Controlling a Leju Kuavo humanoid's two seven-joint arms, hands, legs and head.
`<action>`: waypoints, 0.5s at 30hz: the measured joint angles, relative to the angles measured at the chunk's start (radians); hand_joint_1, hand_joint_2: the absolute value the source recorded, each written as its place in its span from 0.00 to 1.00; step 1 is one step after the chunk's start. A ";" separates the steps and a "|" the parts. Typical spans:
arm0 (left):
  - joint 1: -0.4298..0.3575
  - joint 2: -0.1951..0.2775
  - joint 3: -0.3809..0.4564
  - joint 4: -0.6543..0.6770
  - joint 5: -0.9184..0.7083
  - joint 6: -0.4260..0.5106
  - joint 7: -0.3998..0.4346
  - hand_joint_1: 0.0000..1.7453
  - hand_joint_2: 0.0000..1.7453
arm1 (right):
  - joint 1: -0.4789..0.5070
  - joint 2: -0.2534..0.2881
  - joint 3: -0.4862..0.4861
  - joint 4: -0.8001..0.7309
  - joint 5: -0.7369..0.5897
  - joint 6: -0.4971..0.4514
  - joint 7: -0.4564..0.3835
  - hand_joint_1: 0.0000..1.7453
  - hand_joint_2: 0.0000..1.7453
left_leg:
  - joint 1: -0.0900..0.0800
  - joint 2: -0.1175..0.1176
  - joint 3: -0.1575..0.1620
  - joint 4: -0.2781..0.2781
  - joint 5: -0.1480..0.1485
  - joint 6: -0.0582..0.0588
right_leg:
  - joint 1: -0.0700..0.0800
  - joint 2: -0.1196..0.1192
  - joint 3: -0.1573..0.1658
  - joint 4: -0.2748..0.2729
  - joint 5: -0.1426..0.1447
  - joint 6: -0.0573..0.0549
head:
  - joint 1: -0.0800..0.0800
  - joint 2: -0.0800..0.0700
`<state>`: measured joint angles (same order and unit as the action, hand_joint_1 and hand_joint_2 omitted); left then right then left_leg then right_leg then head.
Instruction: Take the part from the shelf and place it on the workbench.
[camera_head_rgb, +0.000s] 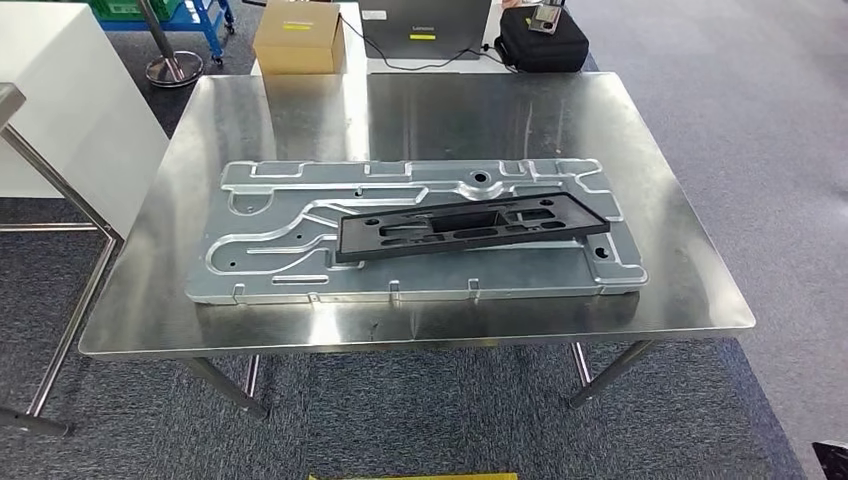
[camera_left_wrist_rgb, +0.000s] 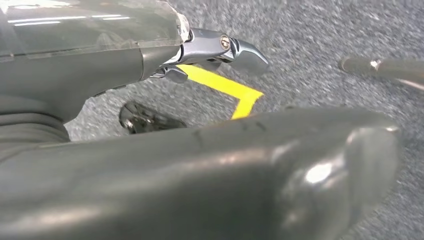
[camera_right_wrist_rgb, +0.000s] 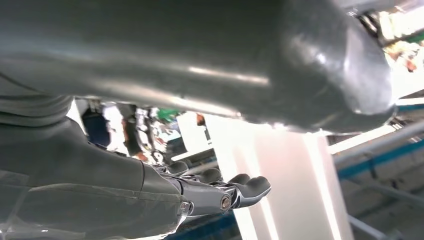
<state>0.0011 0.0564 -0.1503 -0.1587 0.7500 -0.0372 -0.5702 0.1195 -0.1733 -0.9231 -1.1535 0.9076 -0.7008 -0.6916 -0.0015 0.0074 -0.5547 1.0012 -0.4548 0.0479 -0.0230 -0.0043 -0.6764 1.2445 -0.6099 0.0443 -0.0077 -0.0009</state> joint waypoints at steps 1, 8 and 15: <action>0.000 0.000 0.000 0.000 0.000 0.000 0.000 0.00 0.00 | 0.001 0.003 -0.004 0.008 0.002 0.000 0.000 0.00 0.00 | -0.002 0.001 -0.011 0.002 0.007 0.000 | 0.000 0.000 -0.004 0.040 -0.014 0.002 | 0.000 0.000; -0.005 -0.011 0.007 0.000 0.008 0.010 -0.013 0.00 0.00 | -0.057 0.016 -0.097 0.229 0.170 0.040 0.009 0.00 0.00 | -0.003 0.001 -0.064 0.014 0.057 -0.025 | 0.013 0.003 0.230 -0.257 0.062 -0.022 | -0.002 0.000; 0.005 -0.025 0.013 0.001 0.001 0.014 0.000 0.00 0.00 | -0.113 0.093 -0.177 0.673 0.341 0.273 0.283 0.00 0.00 | 0.007 -0.005 -0.121 0.207 -0.128 -0.057 | 0.017 0.002 0.159 -0.273 0.139 -0.068 | -0.002 0.000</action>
<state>0.0060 0.0310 -0.1377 -0.1576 0.7510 -0.0233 -0.5703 0.0068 -0.0805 -1.1001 -0.4809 1.2489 -0.4277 -0.4083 0.0051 0.0024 -0.6759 1.2079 -0.5832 -0.0091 -0.0058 -0.0021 -0.5171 0.9710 -0.4709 -0.0232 -0.0093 -0.0008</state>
